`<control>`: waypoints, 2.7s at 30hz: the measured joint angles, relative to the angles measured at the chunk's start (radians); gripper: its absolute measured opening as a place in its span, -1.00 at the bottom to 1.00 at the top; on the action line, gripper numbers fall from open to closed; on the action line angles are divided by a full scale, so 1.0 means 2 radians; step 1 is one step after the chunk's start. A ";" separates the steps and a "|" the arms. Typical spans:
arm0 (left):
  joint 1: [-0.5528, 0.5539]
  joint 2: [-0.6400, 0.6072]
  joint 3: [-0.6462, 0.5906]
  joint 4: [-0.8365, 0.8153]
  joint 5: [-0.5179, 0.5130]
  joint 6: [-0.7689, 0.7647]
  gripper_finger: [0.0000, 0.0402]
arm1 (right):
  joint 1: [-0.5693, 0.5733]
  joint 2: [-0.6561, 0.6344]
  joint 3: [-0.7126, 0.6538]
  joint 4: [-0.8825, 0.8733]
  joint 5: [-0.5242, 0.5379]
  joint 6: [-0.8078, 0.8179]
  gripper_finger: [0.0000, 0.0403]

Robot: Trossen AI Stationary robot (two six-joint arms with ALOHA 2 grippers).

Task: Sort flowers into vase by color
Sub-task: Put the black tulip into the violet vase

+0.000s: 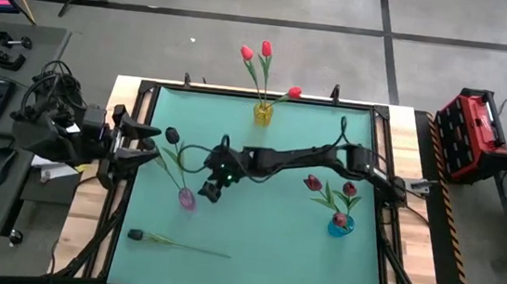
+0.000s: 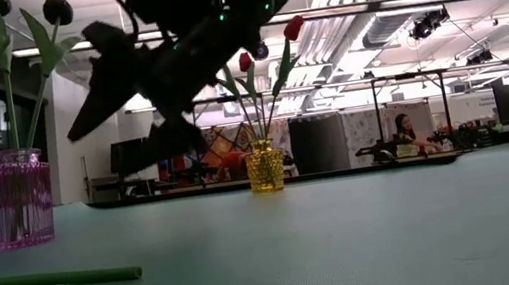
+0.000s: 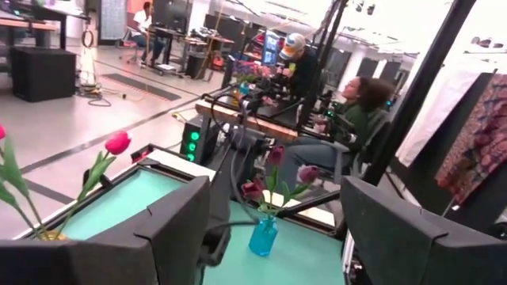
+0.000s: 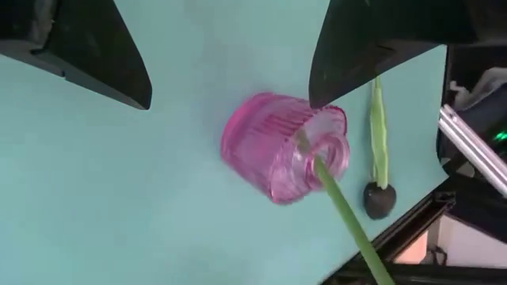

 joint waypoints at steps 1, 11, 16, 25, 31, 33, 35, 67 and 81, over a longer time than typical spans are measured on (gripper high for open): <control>0.000 0.000 0.000 0.000 0.003 0.000 0.35 | 0.001 0.006 0.000 0.004 -0.005 0.009 0.63; 0.000 -0.001 0.000 0.000 0.025 0.001 0.35 | 0.037 0.031 0.000 0.017 -0.073 0.025 0.63; 0.000 -0.001 0.000 0.001 0.025 0.020 0.35 | 0.066 0.031 0.000 0.019 -0.094 -0.008 0.63; 0.000 0.000 0.000 0.001 0.023 0.052 0.35 | 0.069 0.018 0.000 0.021 -0.080 -0.045 0.60; 0.000 0.000 0.000 0.019 0.021 0.056 0.35 | 0.023 -0.034 0.000 0.011 -0.053 -0.083 0.35; 0.000 0.000 0.000 0.023 0.021 0.056 0.35 | 0.006 -0.057 0.000 0.003 -0.039 -0.095 0.21; 0.000 0.000 0.000 0.023 0.021 0.056 0.35 | -0.010 -0.082 0.000 -0.005 -0.025 -0.108 0.04; -0.095 0.230 -0.170 -0.208 0.493 -0.315 -0.98 | 0.213 -0.439 0.001 -0.371 0.429 -0.082 -1.00; -0.053 0.303 -0.234 -0.055 0.494 -0.235 -1.00 | 0.214 -0.443 0.001 -0.383 0.444 -0.079 -1.00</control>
